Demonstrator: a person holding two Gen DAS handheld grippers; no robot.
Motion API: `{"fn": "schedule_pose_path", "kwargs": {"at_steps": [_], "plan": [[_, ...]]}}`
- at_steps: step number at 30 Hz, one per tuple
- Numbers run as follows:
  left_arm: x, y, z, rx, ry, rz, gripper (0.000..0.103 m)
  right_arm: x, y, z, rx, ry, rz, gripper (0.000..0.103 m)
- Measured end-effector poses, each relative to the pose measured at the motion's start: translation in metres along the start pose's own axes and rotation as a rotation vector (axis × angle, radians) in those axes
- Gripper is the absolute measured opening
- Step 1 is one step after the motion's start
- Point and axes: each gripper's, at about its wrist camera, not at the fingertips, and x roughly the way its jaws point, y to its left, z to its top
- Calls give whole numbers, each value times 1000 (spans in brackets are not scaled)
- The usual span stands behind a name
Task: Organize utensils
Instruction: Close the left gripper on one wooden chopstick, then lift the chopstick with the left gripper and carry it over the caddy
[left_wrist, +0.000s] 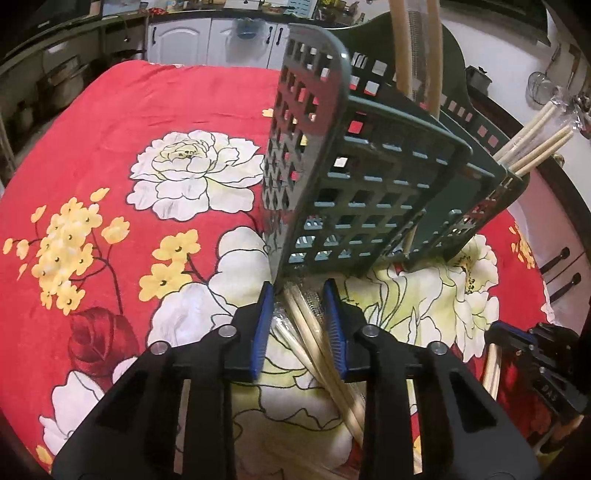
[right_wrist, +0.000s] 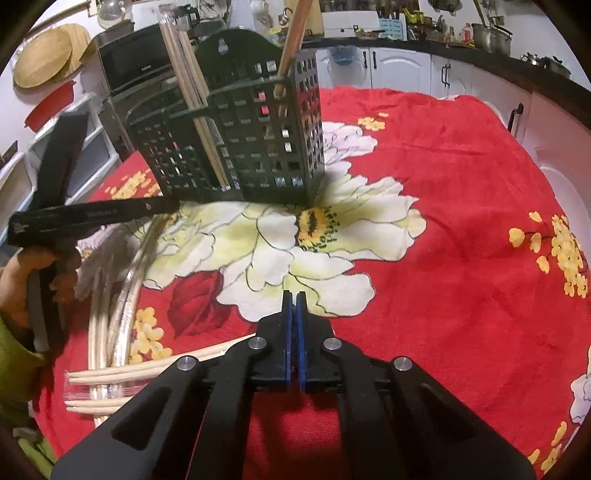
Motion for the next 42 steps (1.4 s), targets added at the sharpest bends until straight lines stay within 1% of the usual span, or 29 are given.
{"fn": "schedule_pose_path", "kwargs": {"at_steps": [1, 4, 7, 10, 17, 20, 25, 32, 42], "plan": [[0, 2, 0, -3, -2, 3, 13, -4, 0, 1, 3, -15, 8, 2], [-2, 10, 0, -23, 0, -22, 13, -14, 5, 5, 1, -49, 16, 2], [-8, 12, -1, -20, -16, -28, 13, -23, 9, 8, -6, -79, 16, 2], [-18, 13, -3, -21, -44, -37, 12, -32, 13, 12, -18, -113, 8, 2], [-60, 13, 0, -20, -137, -93, 10, -62, 30, 27, -52, -215, -12, 2], [-79, 4, 2, 2, -173, -110, 8, -77, 37, 35, -72, -269, -17, 2], [-102, -16, 5, 49, -224, -146, 6, -97, 47, 46, -101, -338, -29, 2], [-122, -39, 10, 101, -267, -198, 5, -129, 56, 56, -128, -436, -52, 2], [-147, -64, 17, 159, -332, -250, 3, -161, 57, 66, -148, -525, -87, 2]]}}
